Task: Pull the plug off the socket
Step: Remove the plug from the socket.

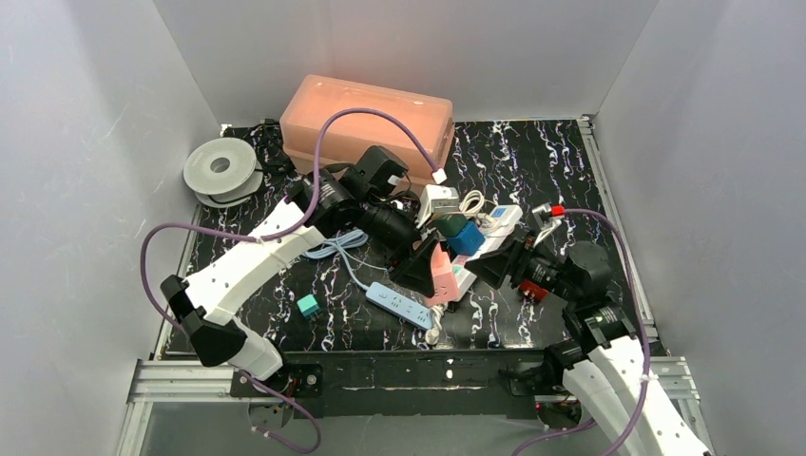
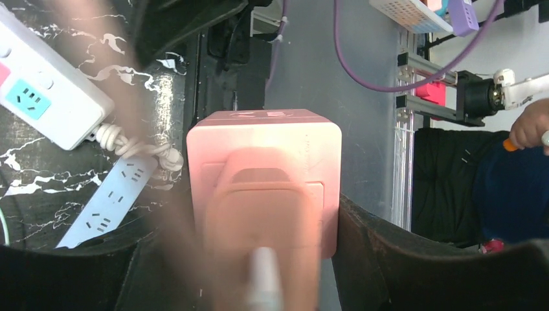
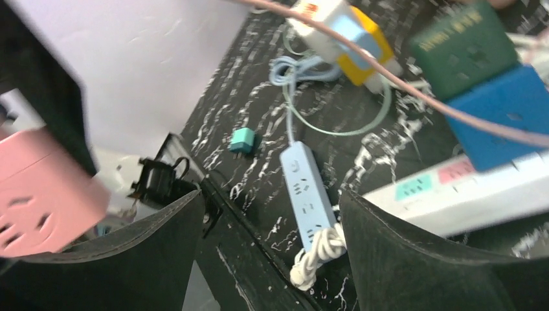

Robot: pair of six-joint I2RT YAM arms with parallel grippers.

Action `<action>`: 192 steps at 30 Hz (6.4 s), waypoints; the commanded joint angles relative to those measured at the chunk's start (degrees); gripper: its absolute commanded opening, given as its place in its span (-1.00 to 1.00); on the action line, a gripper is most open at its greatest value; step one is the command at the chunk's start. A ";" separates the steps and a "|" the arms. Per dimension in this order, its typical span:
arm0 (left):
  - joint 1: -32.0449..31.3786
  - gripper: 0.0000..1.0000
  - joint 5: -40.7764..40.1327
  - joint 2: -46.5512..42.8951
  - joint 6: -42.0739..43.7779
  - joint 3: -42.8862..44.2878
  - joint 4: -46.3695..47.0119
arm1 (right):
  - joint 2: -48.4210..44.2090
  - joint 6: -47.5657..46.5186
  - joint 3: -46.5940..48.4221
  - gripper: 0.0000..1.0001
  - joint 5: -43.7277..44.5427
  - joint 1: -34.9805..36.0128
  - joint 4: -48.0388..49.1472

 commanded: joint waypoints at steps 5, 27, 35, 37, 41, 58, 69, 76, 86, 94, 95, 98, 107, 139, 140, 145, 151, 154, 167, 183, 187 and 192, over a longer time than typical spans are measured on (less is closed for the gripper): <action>-1.90 -1.00 6.55 -4.60 3.67 1.46 -1.58 | -11.05 -0.25 -2.55 0.71 -18.62 0.29 24.96; -4.45 -1.00 3.52 -1.33 12.30 1.25 -1.56 | -2.91 -3.77 4.72 0.78 -23.58 12.07 24.24; -5.09 -1.00 2.17 -0.49 13.49 2.16 -1.51 | 1.74 -11.12 8.17 0.80 -19.48 15.67 18.39; -5.26 -1.00 1.27 -0.58 13.51 2.24 -1.58 | 2.02 -12.42 8.74 0.80 -17.89 16.24 17.48; -5.31 -1.00 -1.78 -0.77 12.81 1.96 -0.76 | 2.48 -14.59 9.36 0.81 -14.70 17.88 15.70; -5.31 -1.00 2.30 -0.53 7.59 4.17 1.38 | 11.22 -22.94 13.44 0.43 -9.58 29.16 10.58; -5.31 -0.60 3.74 -0.51 7.61 3.44 2.34 | 11.25 -21.36 13.65 -0.89 -9.01 30.83 13.13; -5.26 0.96 2.64 -2.08 10.32 3.48 -0.62 | 5.98 -20.98 10.54 -0.97 -5.68 31.04 11.55; 0.55 0.97 3.72 -3.95 -8.80 3.51 10.26 | 4.76 -22.57 10.25 -0.97 -2.93 31.06 6.59; -0.71 0.67 4.24 -2.76 -2.26 0.23 9.79 | 7.05 -22.48 11.45 -0.97 -1.68 31.10 9.17; -0.86 0.67 3.99 -2.90 -1.25 -0.10 9.42 | 7.02 -22.41 11.45 -0.97 -1.68 31.10 9.39; -1.04 0.56 4.26 -2.93 0.77 -0.65 8.56 | 6.97 -22.32 11.32 -0.97 -1.43 31.15 9.92; -1.80 -0.17 3.21 -2.26 3.27 -0.51 7.78 | 7.73 -21.15 11.12 -0.97 -2.14 31.14 11.86; -1.80 -1.00 4.31 -1.08 -0.88 2.80 9.35 | 8.42 -16.44 2.32 0.69 -2.77 31.19 26.24; -1.79 -1.00 4.39 -1.19 -0.98 2.85 9.28 | 7.88 -16.38 1.27 0.70 -2.71 31.19 26.32; -1.85 -1.00 4.43 -1.54 -1.35 2.58 9.52 | 7.36 -16.37 1.13 0.69 -1.41 31.19 28.85; -1.80 -1.00 4.05 -1.60 -1.75 2.14 9.78 | 11.20 -15.24 3.90 0.62 -3.63 31.20 33.38; -1.80 -1.00 3.96 -1.87 -1.42 2.04 9.63 | 12.51 -14.57 4.25 0.47 -4.15 31.21 34.78; -1.76 -1.00 3.74 -2.94 2.80 2.74 5.81 | 8.44 -12.47 0.16 -0.97 -4.08 31.20 28.01; 0.16 -1.00 2.64 -3.97 2.14 4.13 4.28 | 4.10 -15.90 -2.65 -0.97 -3.16 31.86 7.85; 0.81 -1.00 1.82 -4.95 -1.76 1.81 7.55 | 2.97 -16.17 -3.10 -0.97 0.70 32.15 9.77; 1.10 -1.00 1.68 -5.93 -3.55 -0.35 8.97 | 3.17 -16.64 -2.11 -0.97 3.97 32.24 12.00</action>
